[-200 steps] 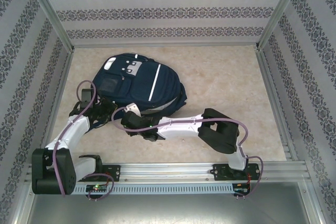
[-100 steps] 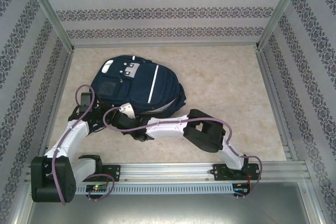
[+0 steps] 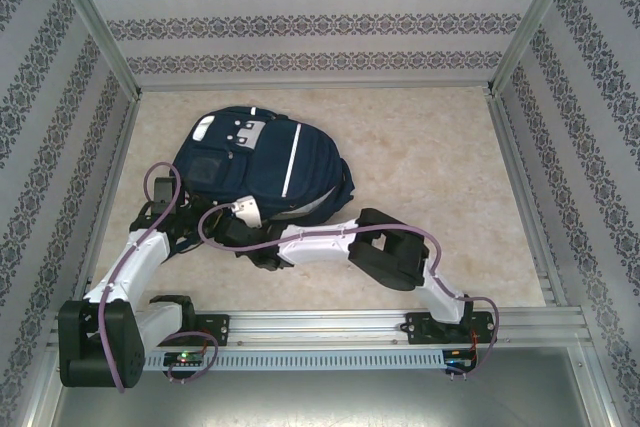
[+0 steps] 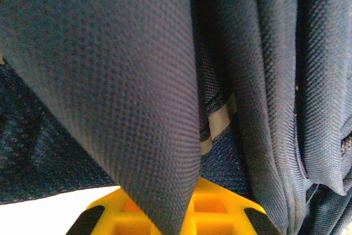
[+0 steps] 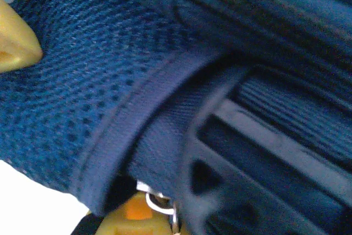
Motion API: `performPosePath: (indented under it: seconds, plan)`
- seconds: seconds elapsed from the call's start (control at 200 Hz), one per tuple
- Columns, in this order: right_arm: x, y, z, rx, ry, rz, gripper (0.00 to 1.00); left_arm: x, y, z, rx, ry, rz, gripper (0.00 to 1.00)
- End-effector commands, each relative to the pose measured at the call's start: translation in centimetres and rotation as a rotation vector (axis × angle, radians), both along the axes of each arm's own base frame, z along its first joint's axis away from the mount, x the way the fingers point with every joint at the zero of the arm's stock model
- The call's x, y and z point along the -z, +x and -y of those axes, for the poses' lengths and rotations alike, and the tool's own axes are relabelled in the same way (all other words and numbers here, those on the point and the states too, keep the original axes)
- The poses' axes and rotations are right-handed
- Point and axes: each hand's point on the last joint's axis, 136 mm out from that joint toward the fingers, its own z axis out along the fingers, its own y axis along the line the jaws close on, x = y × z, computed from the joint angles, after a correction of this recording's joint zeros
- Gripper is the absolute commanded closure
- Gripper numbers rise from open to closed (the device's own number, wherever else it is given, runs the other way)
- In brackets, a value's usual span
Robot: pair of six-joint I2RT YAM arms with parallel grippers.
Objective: Pack books, pencil case, and school supplies into a backpack
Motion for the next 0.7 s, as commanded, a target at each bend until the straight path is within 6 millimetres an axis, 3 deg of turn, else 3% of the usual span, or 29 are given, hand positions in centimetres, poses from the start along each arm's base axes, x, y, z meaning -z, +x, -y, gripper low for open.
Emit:
performPosePath:
  seconds: [0.0,0.25,0.54,0.694]
  plan:
    - [-1.7,0.6,3.0,0.072,-0.017,0.020,1.00,0.4,-1.0,-1.8,-0.027,0.105,-0.052,1.00]
    - [-1.1,-0.1,8.9,0.133,-0.063,-0.027,1.00,-0.1,-0.6,-4.2,-0.044,0.189,-0.098,1.00]
    - [-0.6,-0.4,18.3,0.236,-0.136,-0.070,1.00,-0.2,0.6,-7.2,-0.070,0.245,-0.140,1.00]
    - [-1.2,-0.8,20.5,0.213,-0.140,-0.087,1.00,-0.2,2.1,-9.3,-0.104,0.266,-0.149,1.00]
